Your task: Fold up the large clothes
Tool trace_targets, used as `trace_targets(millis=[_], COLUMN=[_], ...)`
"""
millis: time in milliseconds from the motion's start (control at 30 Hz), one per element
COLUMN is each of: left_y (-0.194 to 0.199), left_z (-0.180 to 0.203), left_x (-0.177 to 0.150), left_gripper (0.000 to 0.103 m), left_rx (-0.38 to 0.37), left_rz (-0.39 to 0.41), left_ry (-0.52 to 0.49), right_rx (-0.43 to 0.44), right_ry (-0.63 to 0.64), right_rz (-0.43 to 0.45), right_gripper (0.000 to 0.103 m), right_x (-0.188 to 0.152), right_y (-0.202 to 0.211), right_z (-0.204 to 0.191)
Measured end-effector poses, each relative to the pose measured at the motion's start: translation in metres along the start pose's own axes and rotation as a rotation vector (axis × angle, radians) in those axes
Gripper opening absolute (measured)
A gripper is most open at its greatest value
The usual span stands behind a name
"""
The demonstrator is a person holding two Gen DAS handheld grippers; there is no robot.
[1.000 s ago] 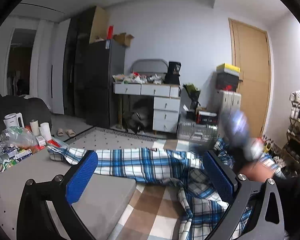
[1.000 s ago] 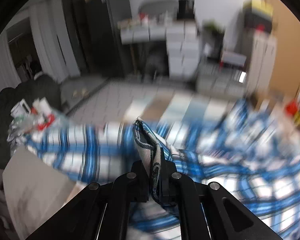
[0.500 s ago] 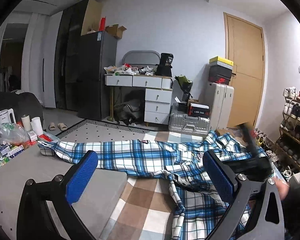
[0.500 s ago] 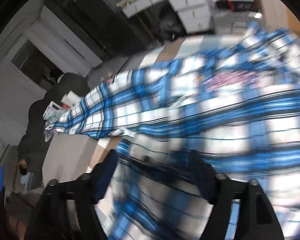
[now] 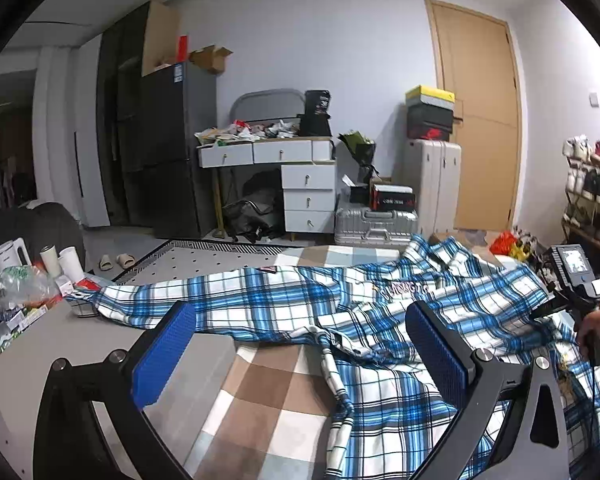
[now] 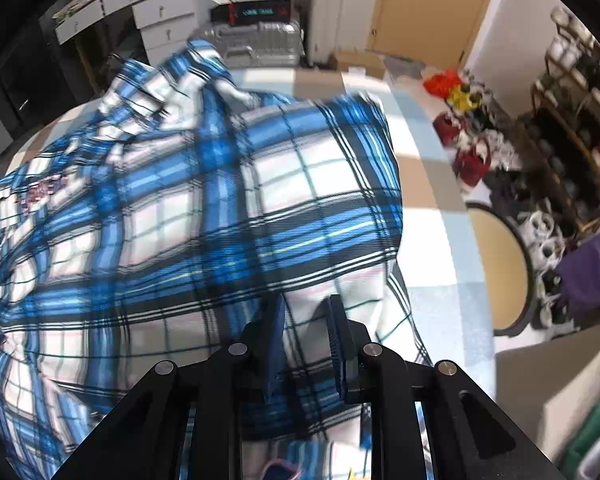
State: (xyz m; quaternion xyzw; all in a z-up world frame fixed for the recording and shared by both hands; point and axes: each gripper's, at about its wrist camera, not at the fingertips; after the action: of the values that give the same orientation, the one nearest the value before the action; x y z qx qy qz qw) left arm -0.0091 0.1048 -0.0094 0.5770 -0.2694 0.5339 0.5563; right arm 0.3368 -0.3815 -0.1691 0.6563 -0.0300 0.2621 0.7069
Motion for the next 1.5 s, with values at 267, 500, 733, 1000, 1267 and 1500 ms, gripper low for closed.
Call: trace_targets(millis=[267, 500, 733, 1000, 1267, 1500], left_y=[-0.004, -0.008, -0.016, -0.007, -0.014, -0.036], left_z=[0.009, 0.017, 0.018, 0.015, 0.003, -0.034], left_x=[-0.004, -0.006, -0.006, -0.003, -0.003, 0.000], left_gripper=[0.102, 0.102, 0.102, 0.102, 0.102, 0.102], left_rx=[-0.016, 0.004, 0.020, -0.001, 0.094, 0.163], left_rz=[-0.045, -0.059, -0.079, -0.076, -0.009, -0.082], left_ry=[-0.048, -0.077, -0.085, -0.059, -0.074, 0.023], right_rx=[0.027, -0.029, -0.044, 0.061, 0.017, 0.205], right_ry=[-0.037, -0.050, -0.019, 0.092, 0.009, 0.025], right_rz=[0.143, -0.028, 0.058, 0.040, 0.055, 0.402], right_gripper=[0.026, 0.025, 0.028, 0.029, 0.042, 0.066], right_x=[0.027, 0.057, 0.044, -0.007, -0.034, -0.091], right_y=[0.033, -0.025, -0.010, 0.024, 0.034, 0.181], right_z=[0.042, 0.035, 0.029, 0.003, -0.010, -0.085])
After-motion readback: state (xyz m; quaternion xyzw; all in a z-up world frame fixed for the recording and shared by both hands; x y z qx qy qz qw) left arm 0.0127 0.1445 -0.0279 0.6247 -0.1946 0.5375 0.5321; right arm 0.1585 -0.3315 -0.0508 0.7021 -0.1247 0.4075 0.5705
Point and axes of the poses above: each gripper's, at about its wrist camera, not at the fingertips, and y roughly against the way its jaws point, z to its right, x to its top, and after that the axes turned 13 degrees about y, right-handed
